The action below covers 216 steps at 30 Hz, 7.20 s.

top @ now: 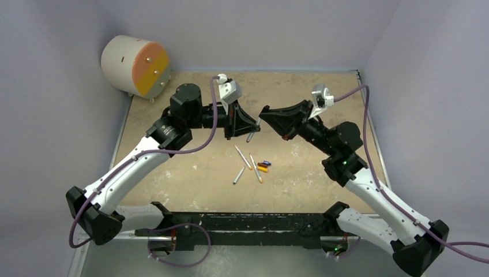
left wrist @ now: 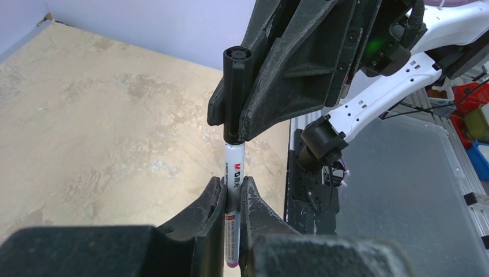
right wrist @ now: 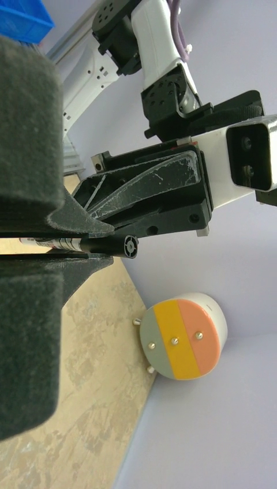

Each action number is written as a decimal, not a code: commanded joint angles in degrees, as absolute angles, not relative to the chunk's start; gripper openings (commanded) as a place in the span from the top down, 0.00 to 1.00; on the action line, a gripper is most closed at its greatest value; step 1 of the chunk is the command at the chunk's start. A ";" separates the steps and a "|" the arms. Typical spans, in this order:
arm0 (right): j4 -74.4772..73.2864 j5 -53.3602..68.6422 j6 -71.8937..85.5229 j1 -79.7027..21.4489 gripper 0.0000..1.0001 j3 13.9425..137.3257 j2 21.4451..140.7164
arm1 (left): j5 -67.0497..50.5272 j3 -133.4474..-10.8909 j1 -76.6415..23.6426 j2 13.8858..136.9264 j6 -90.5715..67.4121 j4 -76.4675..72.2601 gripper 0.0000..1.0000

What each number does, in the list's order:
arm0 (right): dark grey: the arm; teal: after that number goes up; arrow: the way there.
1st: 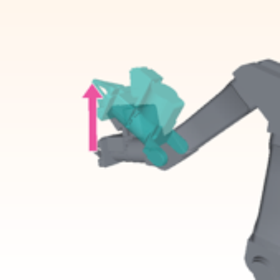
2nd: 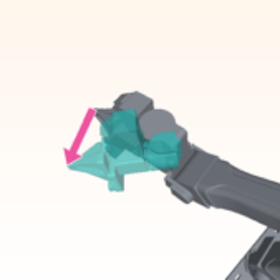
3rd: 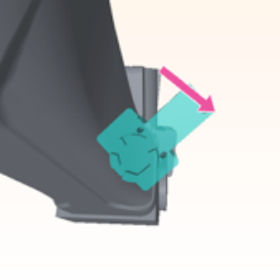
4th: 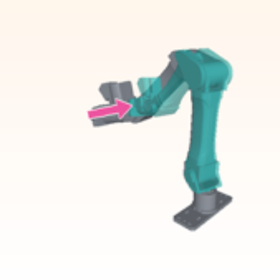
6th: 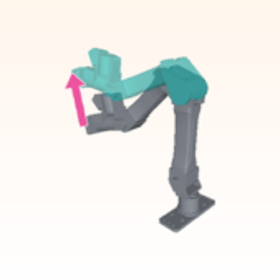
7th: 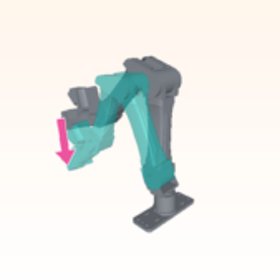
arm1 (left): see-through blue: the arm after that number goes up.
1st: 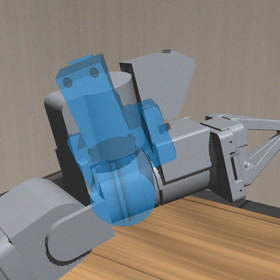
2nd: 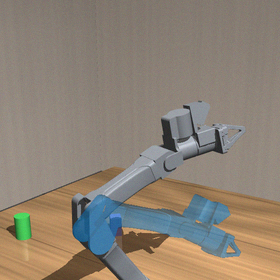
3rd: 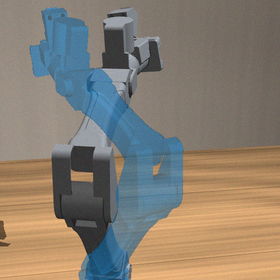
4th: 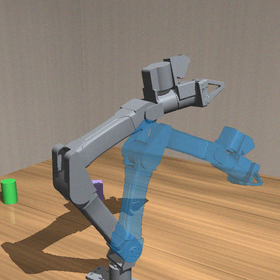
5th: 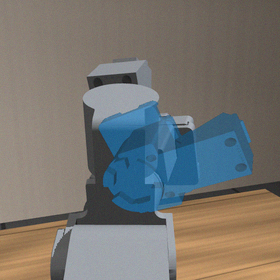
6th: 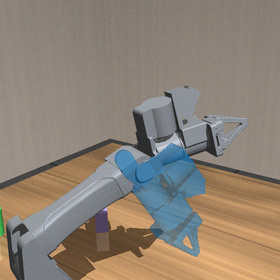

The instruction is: Insert the pens into the pen caps

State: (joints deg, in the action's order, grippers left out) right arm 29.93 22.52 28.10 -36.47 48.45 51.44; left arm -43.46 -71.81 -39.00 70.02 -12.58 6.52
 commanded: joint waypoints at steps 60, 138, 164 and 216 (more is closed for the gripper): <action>16.96 9.75 21.47 -40.17 1.00 48.30 37.72 | -45.24 -75.94 -39.07 69.29 -13.18 3.10 1.00; 25.95 19.22 21.06 -40.17 0.50 47.81 47.07 | -54.72 -77.16 -38.96 68.81 -18.71 -6.01 1.00; 2.93 -9.71 16.13 -40.17 0.45 43.87 39.86 | 33.79 -58.15 -32.56 81.85 -25.48 18.64 1.00; 11.75 -0.46 14.42 -40.25 0.84 43.75 77.12 | 15.81 -56.52 -31.85 91.19 -27.40 5.90 0.62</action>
State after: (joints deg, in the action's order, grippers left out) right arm 10.33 -1.48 14.02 -40.32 41.95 78.13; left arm 11.60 -56.42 -29.85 86.72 -28.32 8.58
